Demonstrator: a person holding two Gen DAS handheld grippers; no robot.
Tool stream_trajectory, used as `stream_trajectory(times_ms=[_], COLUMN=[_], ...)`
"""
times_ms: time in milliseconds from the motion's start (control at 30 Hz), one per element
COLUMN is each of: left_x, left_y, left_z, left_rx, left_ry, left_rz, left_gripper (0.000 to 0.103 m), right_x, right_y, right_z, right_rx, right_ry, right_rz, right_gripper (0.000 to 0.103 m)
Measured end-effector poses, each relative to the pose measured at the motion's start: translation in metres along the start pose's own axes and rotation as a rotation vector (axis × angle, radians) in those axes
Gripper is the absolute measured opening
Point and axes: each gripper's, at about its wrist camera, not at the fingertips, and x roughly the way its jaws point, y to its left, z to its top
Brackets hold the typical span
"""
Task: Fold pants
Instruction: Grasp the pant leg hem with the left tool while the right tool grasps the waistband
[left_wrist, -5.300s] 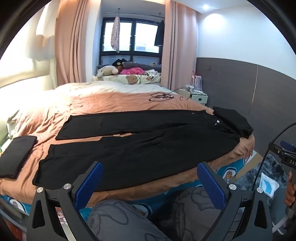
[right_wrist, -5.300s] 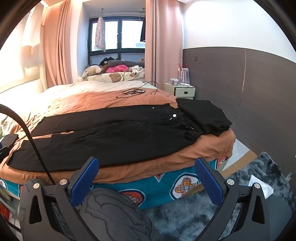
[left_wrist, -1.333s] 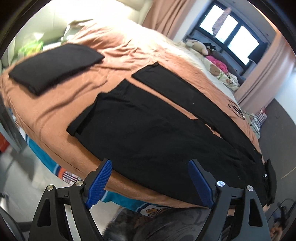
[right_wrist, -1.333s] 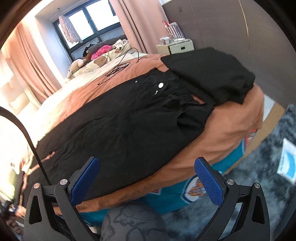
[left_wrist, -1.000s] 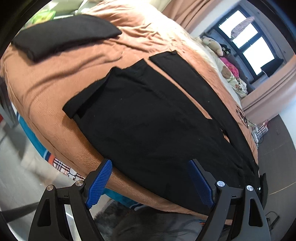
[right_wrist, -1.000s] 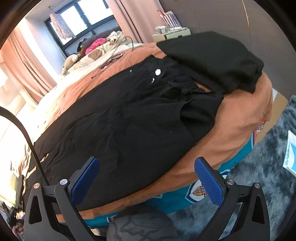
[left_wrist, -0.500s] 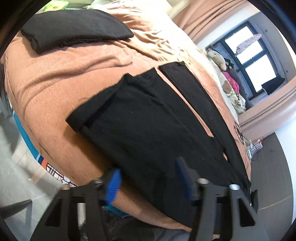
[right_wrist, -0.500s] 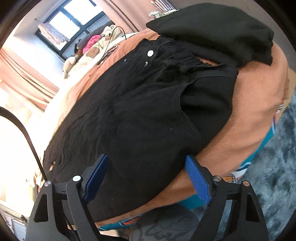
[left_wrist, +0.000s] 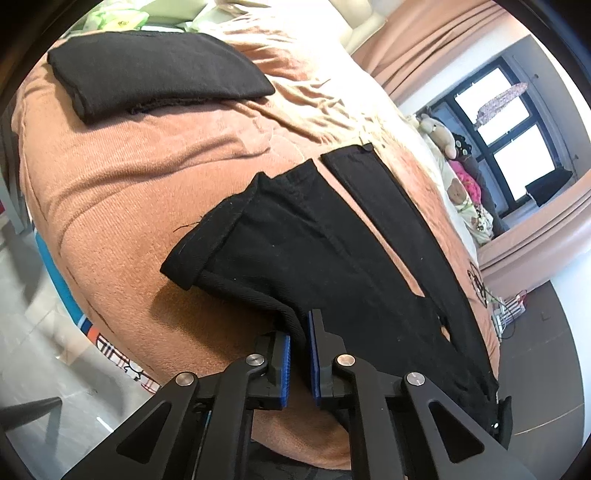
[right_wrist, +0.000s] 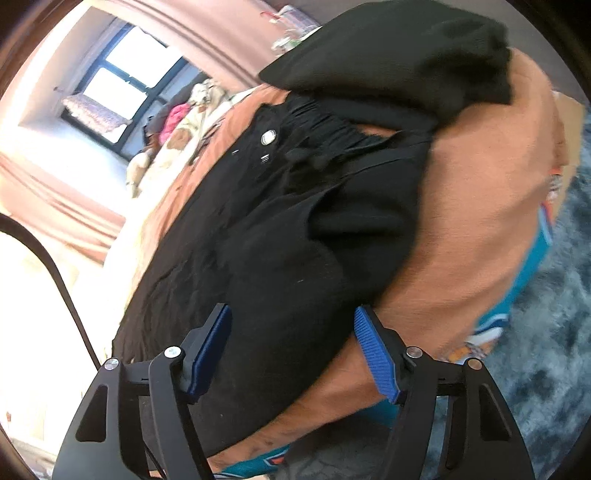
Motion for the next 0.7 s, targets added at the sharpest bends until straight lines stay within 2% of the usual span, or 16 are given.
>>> stream_trajectory(times_ms=[133,267,367,400,433,467,567,700], left_x=[-0.005,-0.009,-0.008,-0.007,-0.006,-0.004,0.003,0.011], left_y=[-0.001,-0.001,-0.005,-0.006,-0.006,-0.005,-0.001,0.009], left_z=[0.003,0.006,0.006,0.006,0.007,0.007,0.006,0.003], left_rx=[0.0,-0.008,0.012,0.016,0.014,0.007,-0.01,-0.047], left_ry=[-0.017,-0.035,-0.038,-0.039,-0.04,-0.037,-0.013,0.018], left_rz=[0.009,0.028,0.041,0.042,0.038,0.031,0.047,0.069], left_gripper=[0.005,0.002,0.002,0.002,0.002,0.002,0.003,0.003], right_x=[-0.014,-0.001,0.0,0.0,-0.002,-0.002,-0.01,-0.007], right_y=[-0.012,-0.011,-0.014,-0.015,-0.015,-0.015,-0.011,-0.024], right_z=[-0.004,-0.003,0.002,0.004,0.006,0.007,0.005,-0.006], right_rx=[0.039,0.054,0.066,0.07,0.074,0.072,0.059,0.071], right_ry=[-0.012,0.012,-0.015,-0.016,-0.023,-0.025,-0.057,-0.014], right_rz=[0.006,0.031,0.063,0.071,0.095,0.122,0.179,0.141], right_gripper=[0.068,0.068,0.068,0.066,0.055,0.051,0.049,0.049])
